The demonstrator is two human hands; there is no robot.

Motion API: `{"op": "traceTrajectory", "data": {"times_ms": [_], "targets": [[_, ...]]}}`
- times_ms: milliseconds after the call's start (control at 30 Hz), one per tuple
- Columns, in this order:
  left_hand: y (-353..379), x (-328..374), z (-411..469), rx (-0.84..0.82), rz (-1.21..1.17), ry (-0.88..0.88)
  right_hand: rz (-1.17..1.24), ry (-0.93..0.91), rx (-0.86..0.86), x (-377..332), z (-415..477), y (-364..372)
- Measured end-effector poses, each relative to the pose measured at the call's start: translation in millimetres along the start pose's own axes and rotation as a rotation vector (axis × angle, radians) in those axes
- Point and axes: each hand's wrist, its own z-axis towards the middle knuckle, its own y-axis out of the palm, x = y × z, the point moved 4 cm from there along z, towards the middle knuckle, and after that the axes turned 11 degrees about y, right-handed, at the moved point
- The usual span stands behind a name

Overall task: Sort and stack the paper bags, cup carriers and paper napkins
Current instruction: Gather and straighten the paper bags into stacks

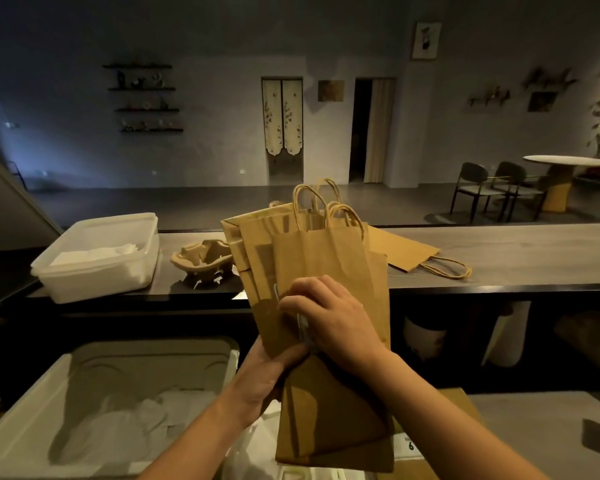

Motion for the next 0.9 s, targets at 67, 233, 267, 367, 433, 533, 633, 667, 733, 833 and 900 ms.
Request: {"op": "traceTrajectory", "data": {"times_ms": [67, 233, 267, 367, 433, 533, 633, 667, 733, 833, 900], "targets": [[-1.3, -2.7, 1.5, 0.029, 0.018, 0.011, 0.064, 0.102, 0.092, 4.6, -3.6, -8.0], [-0.7, 3.4, 5.0, -0.01, 0.082, 0.078, 0.232, 0.618, 0.249, 35.5, -34.9, -26.5], [-1.3, 3.8, 5.3, -0.021, 0.114, 0.086, 0.361, 0.756, 0.212, 42.7, -43.5, -26.5], [-0.5, 2.1, 5.4, -0.036, 0.156, 0.087, 0.774, 1.097, 0.085, 55.4, -62.3, -19.7], [2.7, 0.0, 5.0, -0.054, 0.169, 0.086, 1.059, 1.232, 0.027, 53.8, -67.5, -15.2], [3.9, -1.1, 4.5, -0.026, 0.116, 0.083, 1.239, 1.294, 0.061, 51.5, -70.6, -14.6], [2.2, -2.9, 5.3, 0.012, 0.053, 0.062, 1.337, 1.309, 0.113, 52.4, -73.0, -11.1], [2.9, -2.0, 5.0, 0.016, 0.031, 0.048, 1.376, 1.332, 0.125, 53.0, -74.4, -8.5], [2.6, -2.9, 5.7, 0.02, -0.008, 0.012, 1.475, 1.381, 0.158, 54.1, -76.9, -3.6], [-1.6, -4.9, 6.4, 0.099, -0.03, 0.016, 1.632, 1.418, 0.226, 55.8, -79.1, -0.5], [-6.0, -6.1, 7.5, 0.16, -0.054, 0.02, 1.688, 1.465, 0.258, 60.0, -81.6, 0.9]]}}
